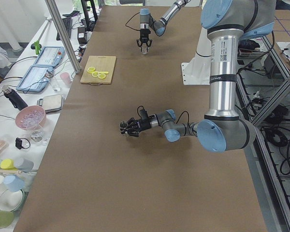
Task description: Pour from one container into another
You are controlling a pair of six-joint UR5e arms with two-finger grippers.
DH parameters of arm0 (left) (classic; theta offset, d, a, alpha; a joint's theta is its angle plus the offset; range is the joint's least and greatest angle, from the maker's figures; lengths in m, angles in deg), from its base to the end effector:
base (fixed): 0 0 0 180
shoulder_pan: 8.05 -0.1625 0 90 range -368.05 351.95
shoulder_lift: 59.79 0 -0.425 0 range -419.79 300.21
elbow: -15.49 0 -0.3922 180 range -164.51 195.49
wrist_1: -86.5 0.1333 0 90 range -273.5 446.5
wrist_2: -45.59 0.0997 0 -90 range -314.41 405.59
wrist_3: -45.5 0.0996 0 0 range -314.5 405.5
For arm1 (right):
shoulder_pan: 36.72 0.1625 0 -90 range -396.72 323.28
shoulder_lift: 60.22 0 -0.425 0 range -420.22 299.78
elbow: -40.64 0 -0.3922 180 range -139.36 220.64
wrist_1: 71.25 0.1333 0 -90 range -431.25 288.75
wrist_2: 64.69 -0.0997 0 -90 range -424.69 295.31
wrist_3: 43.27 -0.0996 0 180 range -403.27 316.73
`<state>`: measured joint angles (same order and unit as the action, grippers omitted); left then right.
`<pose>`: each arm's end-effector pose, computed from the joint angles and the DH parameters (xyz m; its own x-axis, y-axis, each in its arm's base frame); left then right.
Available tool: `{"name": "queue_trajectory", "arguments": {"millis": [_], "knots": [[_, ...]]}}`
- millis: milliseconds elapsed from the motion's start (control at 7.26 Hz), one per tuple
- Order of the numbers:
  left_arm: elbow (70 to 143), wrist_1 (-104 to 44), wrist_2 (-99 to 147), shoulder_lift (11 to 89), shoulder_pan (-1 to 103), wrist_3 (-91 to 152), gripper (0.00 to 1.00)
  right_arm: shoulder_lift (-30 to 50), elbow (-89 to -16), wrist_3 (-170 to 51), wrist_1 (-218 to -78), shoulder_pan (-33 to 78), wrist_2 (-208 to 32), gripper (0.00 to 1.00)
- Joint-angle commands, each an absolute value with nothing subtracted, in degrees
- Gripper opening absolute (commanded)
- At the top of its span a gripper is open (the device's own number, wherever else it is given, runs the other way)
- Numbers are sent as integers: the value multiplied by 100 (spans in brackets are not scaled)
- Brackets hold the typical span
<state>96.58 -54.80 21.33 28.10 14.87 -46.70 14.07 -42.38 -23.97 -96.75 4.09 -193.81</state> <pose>0.3473 -0.3902 0.6289 0.6752 -0.3026 -0.6727 0.7294 0.1374 0.6702 -0.4122 -0.4490 0.4389 -0.0252 -0.9892 -0.1446 0.2226 -0.1466 0.9638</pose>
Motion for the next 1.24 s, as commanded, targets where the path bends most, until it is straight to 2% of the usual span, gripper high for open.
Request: {"name": "queue_trajectory", "arguments": {"millis": [0, 276, 413, 689, 1102], "knots": [[9557, -5474, 2116, 2933, 1481, -4688, 14, 1518, -4329, -2411, -9674, 388, -19389, 0], [9451, -5474, 2116, 3029, 1481, -4688, 23, 1528, -4329, -2655, -9674, 336, -19442, 0], [9451, -5474, 2115, 3038, 1481, -4688, 36, 1528, -4321, -2665, -9674, 274, -19451, 0], [9477, -5483, 2098, 3038, 1481, -4688, 98, 1528, -4356, -2770, -9674, 169, -19503, 0], [9521, -5483, 2142, 3021, 1463, -4679, 98, 1651, -4523, -2910, -9683, 116, -19574, 0]]}}
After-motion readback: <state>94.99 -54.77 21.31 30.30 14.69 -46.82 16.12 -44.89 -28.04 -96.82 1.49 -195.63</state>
